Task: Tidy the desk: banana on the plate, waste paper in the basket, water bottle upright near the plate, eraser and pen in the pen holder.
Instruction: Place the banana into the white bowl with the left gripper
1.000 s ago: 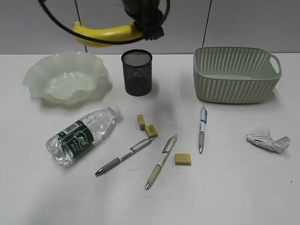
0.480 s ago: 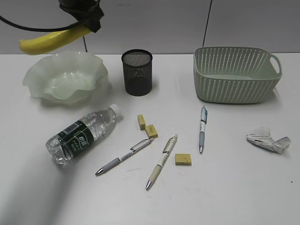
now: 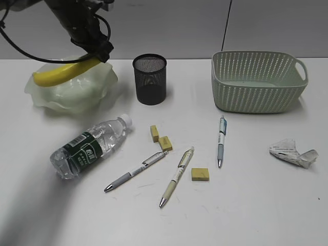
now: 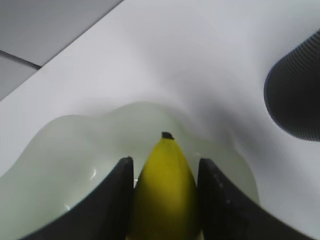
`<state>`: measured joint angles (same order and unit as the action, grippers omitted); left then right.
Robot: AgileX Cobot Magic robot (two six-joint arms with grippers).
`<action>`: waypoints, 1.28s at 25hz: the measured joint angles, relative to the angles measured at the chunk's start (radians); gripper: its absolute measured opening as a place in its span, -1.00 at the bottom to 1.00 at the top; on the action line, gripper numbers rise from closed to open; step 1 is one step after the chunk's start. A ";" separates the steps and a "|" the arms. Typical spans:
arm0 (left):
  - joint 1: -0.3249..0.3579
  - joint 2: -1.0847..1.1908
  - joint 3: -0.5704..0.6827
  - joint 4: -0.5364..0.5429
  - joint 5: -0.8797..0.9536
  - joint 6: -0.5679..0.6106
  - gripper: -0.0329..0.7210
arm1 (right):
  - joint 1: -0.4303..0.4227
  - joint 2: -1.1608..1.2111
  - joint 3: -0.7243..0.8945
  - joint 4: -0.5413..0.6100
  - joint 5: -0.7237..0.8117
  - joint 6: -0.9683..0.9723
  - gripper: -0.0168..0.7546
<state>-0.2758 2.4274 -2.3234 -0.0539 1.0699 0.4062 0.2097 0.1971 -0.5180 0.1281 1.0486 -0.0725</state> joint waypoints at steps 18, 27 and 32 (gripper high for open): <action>0.000 0.046 0.000 0.007 -0.012 -0.011 0.05 | 0.000 0.000 0.000 0.000 0.000 0.000 0.50; 0.000 -0.064 0.000 0.133 0.042 -0.133 0.06 | 0.000 0.000 0.000 0.000 0.000 0.000 0.50; 0.000 -0.168 0.000 0.137 0.119 -0.140 0.06 | 0.000 0.000 0.000 0.000 0.000 0.000 0.50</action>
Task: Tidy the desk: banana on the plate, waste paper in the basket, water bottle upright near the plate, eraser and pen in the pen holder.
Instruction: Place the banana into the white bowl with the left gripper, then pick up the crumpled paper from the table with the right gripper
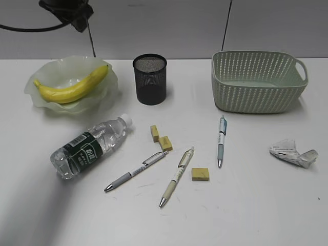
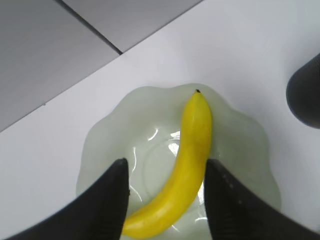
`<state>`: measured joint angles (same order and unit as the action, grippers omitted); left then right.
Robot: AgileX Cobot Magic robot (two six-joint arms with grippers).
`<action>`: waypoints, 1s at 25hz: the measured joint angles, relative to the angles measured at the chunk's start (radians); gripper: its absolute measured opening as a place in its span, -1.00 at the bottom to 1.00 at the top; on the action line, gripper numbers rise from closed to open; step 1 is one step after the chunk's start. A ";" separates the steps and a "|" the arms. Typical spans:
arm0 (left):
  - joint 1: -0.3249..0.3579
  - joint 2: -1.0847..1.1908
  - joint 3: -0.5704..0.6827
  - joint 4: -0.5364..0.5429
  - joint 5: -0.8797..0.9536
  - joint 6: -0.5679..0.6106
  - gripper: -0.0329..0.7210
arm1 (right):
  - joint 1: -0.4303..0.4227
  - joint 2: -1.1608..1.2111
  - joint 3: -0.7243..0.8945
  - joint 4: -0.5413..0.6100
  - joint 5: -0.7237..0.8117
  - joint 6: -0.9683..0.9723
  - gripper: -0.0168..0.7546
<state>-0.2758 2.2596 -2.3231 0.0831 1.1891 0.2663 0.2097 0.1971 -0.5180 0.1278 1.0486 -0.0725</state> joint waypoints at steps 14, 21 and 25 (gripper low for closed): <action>0.000 -0.363 0.040 0.020 0.029 -0.194 0.06 | 0.000 0.000 0.000 -0.001 0.000 0.000 0.50; 0.000 -0.687 0.352 0.047 0.028 -0.242 0.06 | 0.000 0.000 0.000 -0.001 0.000 0.000 0.50; 0.000 -0.887 0.606 0.048 0.030 -0.292 0.06 | 0.000 0.000 0.000 -0.001 0.000 0.000 0.50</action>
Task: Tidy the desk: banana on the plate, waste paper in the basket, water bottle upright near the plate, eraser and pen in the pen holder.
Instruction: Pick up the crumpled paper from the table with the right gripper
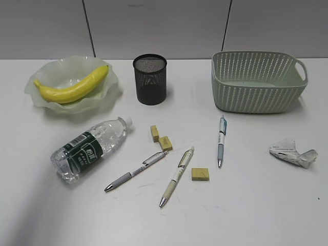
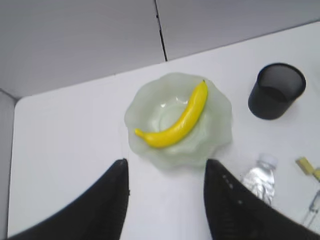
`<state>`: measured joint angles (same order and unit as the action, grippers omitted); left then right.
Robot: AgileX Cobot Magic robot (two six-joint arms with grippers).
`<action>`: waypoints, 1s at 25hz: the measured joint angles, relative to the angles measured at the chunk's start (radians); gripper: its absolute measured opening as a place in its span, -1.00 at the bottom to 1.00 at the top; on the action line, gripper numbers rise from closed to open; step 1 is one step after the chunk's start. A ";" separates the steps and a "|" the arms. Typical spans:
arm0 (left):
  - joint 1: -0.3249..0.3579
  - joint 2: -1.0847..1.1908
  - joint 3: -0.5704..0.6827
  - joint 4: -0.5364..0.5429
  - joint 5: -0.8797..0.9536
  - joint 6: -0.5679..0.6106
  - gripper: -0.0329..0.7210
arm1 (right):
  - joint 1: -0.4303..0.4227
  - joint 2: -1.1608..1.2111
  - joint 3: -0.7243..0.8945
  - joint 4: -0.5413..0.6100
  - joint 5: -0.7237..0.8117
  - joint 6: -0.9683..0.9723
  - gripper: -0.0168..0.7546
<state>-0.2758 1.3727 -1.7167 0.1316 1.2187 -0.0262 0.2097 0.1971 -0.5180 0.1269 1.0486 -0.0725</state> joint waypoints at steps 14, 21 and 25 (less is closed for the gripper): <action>0.000 -0.797 0.823 -0.037 0.004 -0.031 0.06 | 0.000 0.000 0.000 0.013 -0.012 0.000 0.50; 0.000 -1.147 1.065 -0.075 0.009 -0.031 0.06 | 0.000 0.000 0.000 0.013 -0.018 -0.005 0.50; 0.000 -1.289 1.125 -0.086 0.014 -0.021 0.06 | 0.000 0.000 0.000 0.013 -0.024 -0.050 0.50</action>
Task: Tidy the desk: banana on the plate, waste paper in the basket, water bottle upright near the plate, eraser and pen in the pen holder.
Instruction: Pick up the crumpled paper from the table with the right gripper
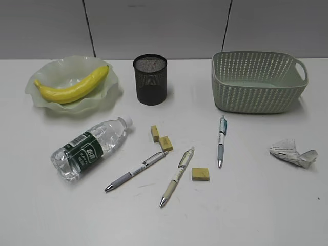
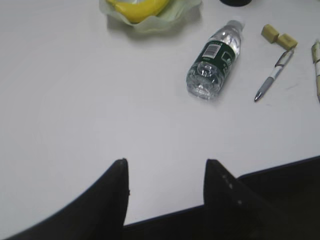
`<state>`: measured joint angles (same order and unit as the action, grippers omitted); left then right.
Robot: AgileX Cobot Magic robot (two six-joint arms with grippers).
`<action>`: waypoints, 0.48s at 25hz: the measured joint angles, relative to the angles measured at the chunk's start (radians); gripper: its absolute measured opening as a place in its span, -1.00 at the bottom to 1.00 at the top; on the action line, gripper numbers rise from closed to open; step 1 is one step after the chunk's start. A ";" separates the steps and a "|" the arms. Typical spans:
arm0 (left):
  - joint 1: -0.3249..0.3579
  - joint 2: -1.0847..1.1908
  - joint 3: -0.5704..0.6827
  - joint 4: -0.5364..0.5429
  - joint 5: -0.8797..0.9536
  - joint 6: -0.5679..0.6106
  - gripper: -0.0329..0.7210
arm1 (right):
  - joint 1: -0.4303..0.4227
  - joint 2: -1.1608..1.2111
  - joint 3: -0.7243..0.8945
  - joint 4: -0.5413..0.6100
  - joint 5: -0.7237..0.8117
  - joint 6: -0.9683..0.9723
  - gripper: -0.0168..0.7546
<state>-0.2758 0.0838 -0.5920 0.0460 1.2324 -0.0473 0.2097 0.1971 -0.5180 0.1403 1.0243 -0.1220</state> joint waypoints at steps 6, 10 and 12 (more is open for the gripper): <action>0.000 -0.090 0.003 -0.030 -0.013 0.013 0.06 | 0.000 0.069 -0.040 0.001 -0.070 -0.049 0.50; 0.000 -0.090 0.004 -0.040 -0.020 0.047 0.06 | 0.000 0.236 -0.084 -0.005 -0.107 -0.097 0.50; 0.000 -0.090 0.009 -0.055 -0.044 0.047 0.06 | 0.000 0.345 -0.114 -0.008 -0.126 -0.119 0.50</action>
<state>-0.2758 -0.0063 -0.5830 -0.0092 1.1886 0.0000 0.2097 0.5419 -0.6322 0.1320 0.8985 -0.2415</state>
